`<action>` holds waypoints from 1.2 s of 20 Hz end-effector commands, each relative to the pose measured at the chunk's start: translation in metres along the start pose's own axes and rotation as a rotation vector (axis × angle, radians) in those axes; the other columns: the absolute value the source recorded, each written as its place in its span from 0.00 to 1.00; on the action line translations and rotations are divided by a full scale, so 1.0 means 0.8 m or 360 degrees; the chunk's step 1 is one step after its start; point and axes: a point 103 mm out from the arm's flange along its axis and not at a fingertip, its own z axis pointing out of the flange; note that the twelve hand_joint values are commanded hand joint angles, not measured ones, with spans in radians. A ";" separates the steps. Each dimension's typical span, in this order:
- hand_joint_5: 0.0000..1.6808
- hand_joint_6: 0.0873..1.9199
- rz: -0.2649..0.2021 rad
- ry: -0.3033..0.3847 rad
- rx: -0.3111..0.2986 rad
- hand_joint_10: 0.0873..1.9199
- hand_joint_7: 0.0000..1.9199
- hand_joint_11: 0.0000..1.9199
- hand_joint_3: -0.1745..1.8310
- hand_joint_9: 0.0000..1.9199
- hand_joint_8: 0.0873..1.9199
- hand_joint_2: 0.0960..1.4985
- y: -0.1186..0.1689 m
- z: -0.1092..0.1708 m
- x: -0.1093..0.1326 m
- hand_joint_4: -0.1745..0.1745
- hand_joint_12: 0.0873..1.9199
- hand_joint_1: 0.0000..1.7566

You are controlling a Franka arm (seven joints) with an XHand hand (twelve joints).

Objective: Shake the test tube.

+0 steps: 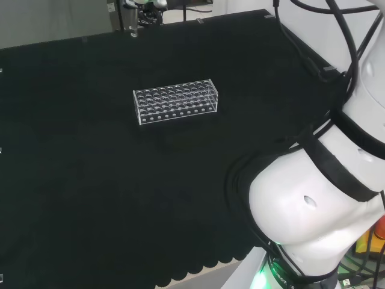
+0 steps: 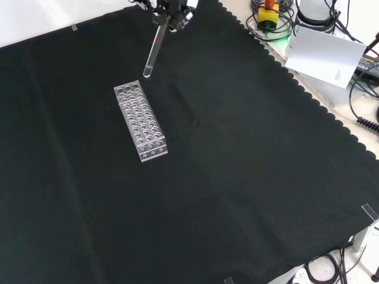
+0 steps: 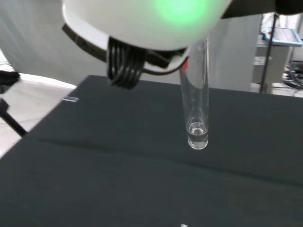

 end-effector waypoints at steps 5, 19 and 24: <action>0.94 0.00 0.0411 -0.0240 0.0196 0.00 0.98 0.62 0.44 0.94 0.03 0.33 -0.017 0.036 -0.126 0.00 0.47 0.71; 0.94 0.00 0.0829 -0.0349 0.0295 0.00 0.98 0.62 0.44 0.94 0.03 0.33 -0.055 0.037 -0.245 0.00 0.47 0.71; 0.94 0.00 0.0751 -0.0249 0.0287 0.00 0.98 0.62 0.44 0.94 0.03 0.32 -0.051 0.051 -0.216 0.00 0.47 0.71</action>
